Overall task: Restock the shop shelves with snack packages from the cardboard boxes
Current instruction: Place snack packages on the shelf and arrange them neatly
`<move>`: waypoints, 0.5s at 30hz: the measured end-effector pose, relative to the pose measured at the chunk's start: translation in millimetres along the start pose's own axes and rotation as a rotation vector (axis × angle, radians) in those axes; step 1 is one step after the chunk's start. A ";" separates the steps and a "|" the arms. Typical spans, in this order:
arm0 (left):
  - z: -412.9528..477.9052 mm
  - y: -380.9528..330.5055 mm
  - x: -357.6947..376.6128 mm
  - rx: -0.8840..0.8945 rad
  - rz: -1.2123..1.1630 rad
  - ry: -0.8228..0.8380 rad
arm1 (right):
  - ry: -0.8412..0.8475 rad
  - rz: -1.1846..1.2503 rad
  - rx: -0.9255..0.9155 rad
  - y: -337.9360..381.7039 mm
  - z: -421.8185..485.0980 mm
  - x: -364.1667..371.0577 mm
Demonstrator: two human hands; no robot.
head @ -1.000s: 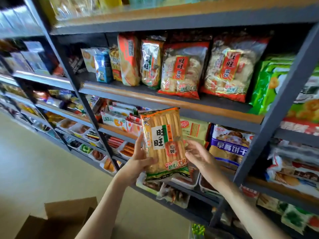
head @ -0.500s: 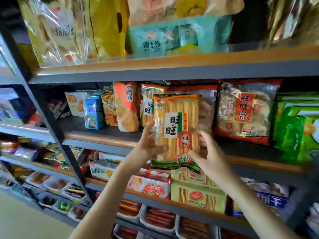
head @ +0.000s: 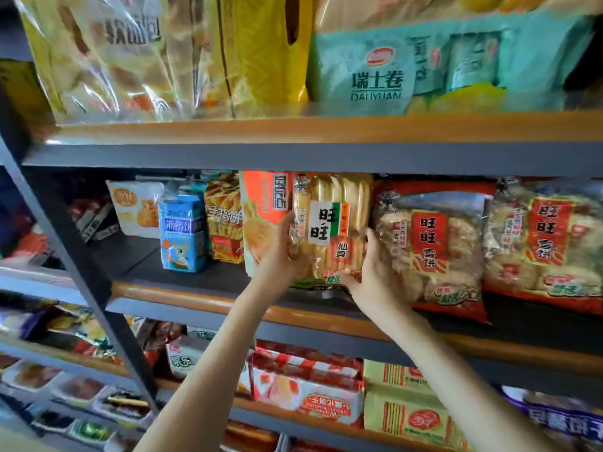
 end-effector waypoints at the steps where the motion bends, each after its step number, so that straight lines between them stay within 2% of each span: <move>1: 2.6 2.7 2.5 0.002 0.051 0.002 | -0.007 -0.067 -0.014 0.0 -0.4 2.5; 7: -1.9 -1.3 6.1 -0.048 0.379 -0.025 | 0.020 -0.248 0.005 3.9 4.3 10.0; 10: -8.1 -10.1 8.9 -0.075 0.720 -0.151 | 0.021 -0.273 0.025 6.0 7.7 9.3; 11: -9.5 -13.5 10.8 -0.074 0.770 -0.198 | 0.011 -0.269 0.032 7.4 8.4 8.1; 15: -15.0 -15.1 23.0 -0.076 0.667 -0.184 | -0.109 -0.307 -0.021 13.1 -0.8 -0.2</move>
Point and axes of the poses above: each hand's wrist, its own z-axis towards the middle knuckle, its own x-axis out of the palm, y = z × x, the point moved 2 cm from there along z, towards the middle knuckle, and after that the axes turned 1 degree about -y, right-handed, at the moved point
